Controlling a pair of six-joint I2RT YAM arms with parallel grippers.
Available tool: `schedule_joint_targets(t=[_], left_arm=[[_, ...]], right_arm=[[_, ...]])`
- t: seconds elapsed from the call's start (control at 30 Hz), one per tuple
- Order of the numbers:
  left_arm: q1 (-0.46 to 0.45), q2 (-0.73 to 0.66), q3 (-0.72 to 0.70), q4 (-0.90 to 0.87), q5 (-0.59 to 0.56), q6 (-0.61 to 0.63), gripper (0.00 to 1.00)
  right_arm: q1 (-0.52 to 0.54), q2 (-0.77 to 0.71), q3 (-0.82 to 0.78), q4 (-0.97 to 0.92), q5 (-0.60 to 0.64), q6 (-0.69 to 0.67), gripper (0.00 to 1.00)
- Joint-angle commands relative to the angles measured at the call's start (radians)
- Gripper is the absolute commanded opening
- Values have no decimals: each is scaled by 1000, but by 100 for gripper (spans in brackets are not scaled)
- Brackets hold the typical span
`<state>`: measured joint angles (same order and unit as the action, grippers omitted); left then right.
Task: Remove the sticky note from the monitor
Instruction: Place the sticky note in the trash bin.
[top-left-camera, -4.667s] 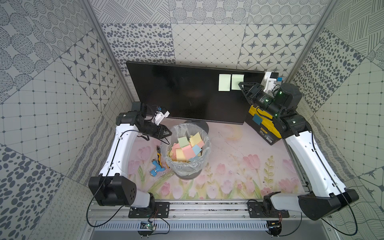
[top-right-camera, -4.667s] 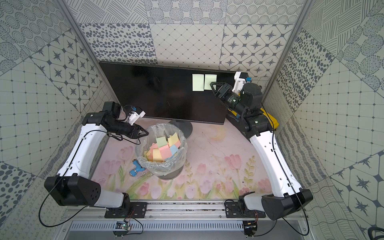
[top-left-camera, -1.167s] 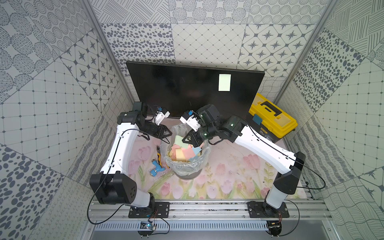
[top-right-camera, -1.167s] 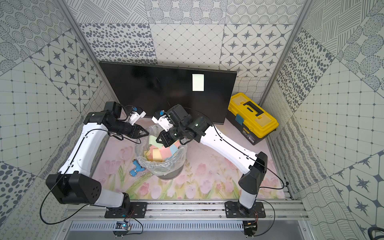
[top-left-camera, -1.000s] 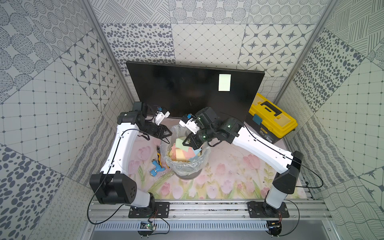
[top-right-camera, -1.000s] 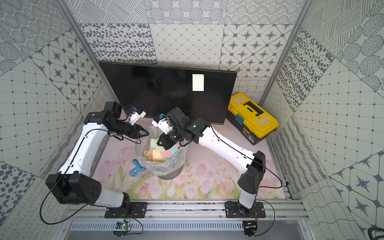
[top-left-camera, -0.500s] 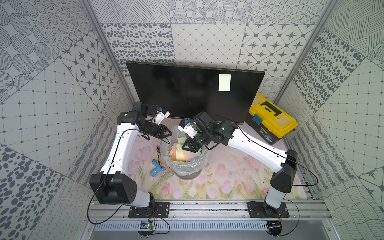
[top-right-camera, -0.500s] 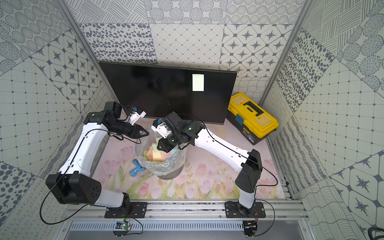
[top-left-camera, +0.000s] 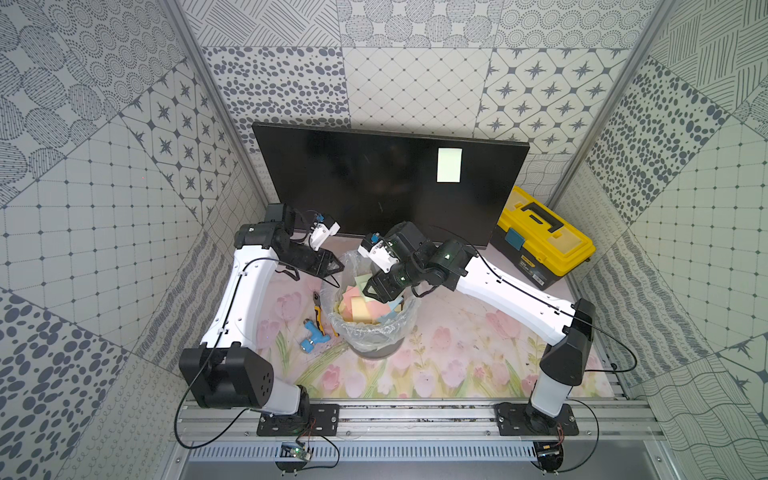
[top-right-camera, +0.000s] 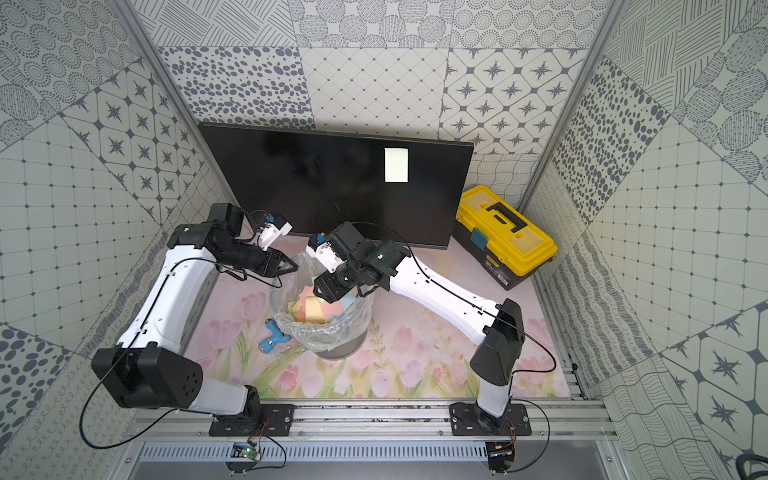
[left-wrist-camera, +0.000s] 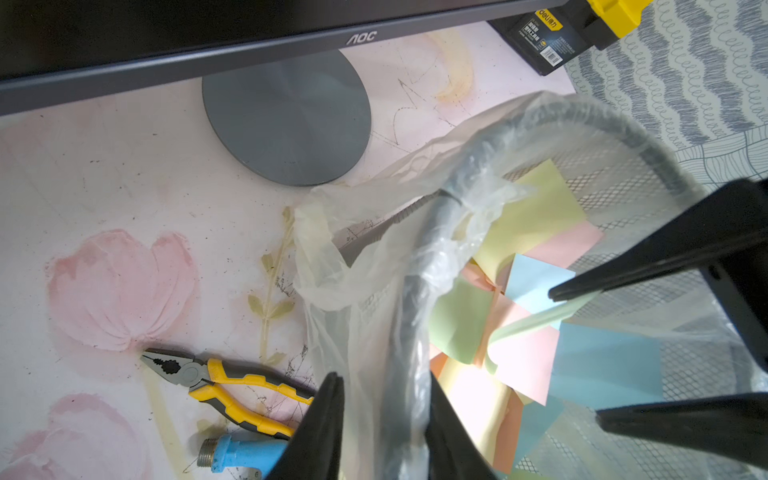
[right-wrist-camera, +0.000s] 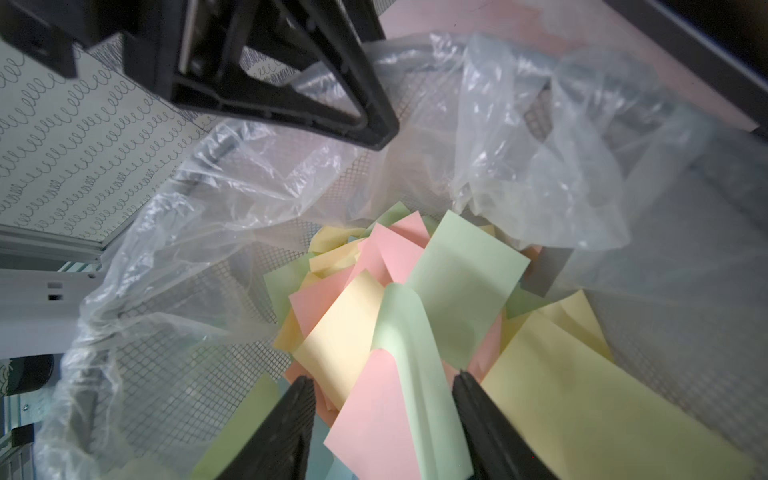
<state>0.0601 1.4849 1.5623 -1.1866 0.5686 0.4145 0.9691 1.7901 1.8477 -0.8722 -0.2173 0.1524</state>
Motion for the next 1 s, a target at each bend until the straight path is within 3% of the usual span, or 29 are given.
schedule_joint_targets(t=[0.0,0.3,0.6,0.8,0.97], left_arm=[[-3,8,9,-16,-7,32,34],[-3,7,8,-16,-6,30,34],[-3,9,9,-17,-6,32,34],[-3,8,7,-18,-5,32,34],[-1,11,11,-18,-2,32,34]], right_arm=[[5,-43,52,38,64,-11,60],[6,-49,82,40,27,-11,63],[10,-23,73,31,-224,5,63],[15,-50,75,32,-180,-7,63],[14,-88,46,53,-58,-1,64]])
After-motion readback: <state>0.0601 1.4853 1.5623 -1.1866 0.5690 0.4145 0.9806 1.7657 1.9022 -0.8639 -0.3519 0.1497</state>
